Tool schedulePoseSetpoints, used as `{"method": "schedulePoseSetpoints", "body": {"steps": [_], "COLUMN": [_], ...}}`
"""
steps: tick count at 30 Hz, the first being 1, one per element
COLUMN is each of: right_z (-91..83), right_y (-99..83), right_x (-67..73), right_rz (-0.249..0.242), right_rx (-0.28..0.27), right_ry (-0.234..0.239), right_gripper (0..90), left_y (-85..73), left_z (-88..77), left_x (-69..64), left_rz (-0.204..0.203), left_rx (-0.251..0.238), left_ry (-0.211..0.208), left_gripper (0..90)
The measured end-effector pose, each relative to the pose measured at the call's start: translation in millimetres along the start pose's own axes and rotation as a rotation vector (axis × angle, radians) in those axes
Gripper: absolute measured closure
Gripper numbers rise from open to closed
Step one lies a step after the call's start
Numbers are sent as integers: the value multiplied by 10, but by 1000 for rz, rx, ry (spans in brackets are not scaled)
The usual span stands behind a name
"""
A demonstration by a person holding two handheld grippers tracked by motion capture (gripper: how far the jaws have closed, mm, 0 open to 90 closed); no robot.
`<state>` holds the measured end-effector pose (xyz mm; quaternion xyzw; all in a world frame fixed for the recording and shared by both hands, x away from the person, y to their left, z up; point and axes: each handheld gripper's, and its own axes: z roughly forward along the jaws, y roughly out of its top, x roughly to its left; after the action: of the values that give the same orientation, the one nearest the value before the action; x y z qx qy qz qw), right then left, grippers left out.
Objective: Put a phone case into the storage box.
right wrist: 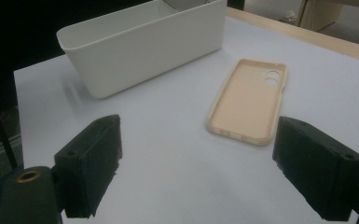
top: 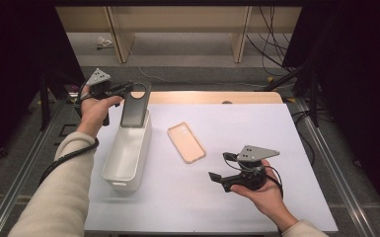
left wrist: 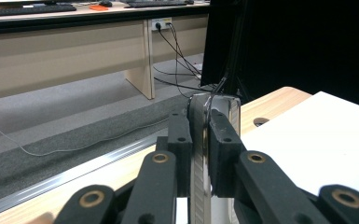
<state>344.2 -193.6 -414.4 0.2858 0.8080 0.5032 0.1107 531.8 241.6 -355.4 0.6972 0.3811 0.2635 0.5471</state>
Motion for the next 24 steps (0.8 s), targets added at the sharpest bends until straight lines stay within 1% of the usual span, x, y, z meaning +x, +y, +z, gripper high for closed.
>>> {"method": "schedulePoseSetpoints", "body": {"steps": [6, 14, 17, 24], "right_z": [1, 3, 3, 2], "right_y": [0, -1, -1, -1], "right_x": [3, 1, 0, 1], "right_rz": [-2, -1, -1, -1], "right_rx": [0, -1, 0, 3], "right_ry": [2, 4, 4, 4], "right_gripper": [165, 165, 165, 165], "left_y": [-21, -21, -25, -72], "left_z": [38, 79, 90, 116], "left_x": [9, 9, 16, 34], "left_rz": [-6, 3, -1, -6], "left_rx": [7, 14, 16, 30], "left_ry": [2, 1, 4, 9], "left_gripper": [809, 809, 809, 808]}}
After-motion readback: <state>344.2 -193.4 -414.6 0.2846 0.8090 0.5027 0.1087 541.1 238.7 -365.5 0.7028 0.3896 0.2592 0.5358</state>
